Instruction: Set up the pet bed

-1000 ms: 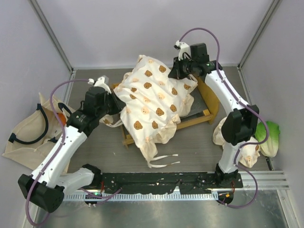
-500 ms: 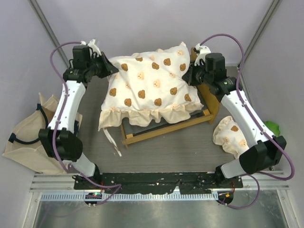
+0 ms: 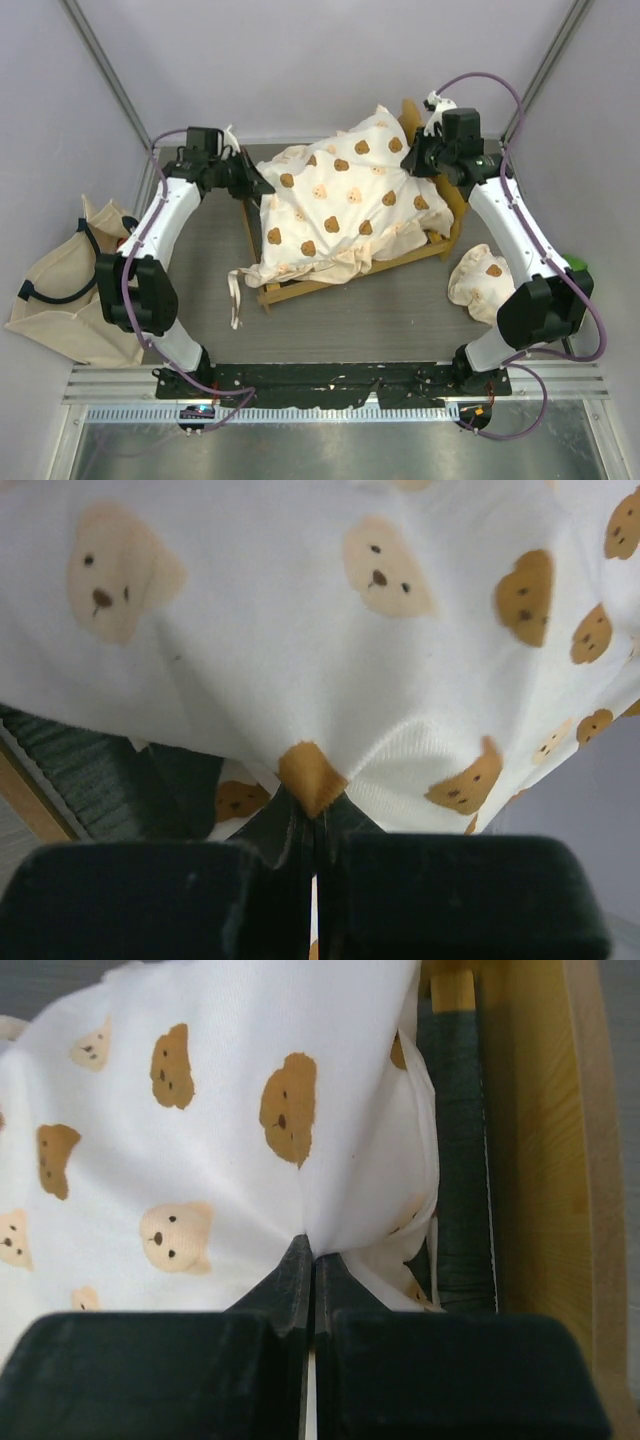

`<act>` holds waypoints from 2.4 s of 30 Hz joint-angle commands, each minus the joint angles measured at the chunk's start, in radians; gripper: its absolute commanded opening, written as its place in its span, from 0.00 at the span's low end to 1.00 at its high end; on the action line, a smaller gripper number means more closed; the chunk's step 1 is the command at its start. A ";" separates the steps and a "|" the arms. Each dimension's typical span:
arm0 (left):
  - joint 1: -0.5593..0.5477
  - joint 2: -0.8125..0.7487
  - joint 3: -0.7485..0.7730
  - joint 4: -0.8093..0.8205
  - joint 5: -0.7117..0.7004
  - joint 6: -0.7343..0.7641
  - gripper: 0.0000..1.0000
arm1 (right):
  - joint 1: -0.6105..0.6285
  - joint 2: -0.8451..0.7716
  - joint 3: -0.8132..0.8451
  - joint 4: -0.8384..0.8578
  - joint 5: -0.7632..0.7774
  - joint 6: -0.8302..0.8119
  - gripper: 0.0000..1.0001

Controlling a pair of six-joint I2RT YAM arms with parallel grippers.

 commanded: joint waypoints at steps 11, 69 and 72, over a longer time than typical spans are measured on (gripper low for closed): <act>-0.003 -0.249 0.350 -0.310 0.144 0.049 0.00 | 0.009 -0.314 0.333 -0.168 -0.174 -0.044 0.01; 0.003 0.053 0.152 -0.075 -0.066 0.095 0.55 | -0.005 0.098 0.113 0.019 -0.037 -0.072 0.51; 0.014 -0.051 0.089 -0.107 -0.169 0.124 0.76 | -0.005 0.017 0.144 0.037 -0.065 -0.073 0.65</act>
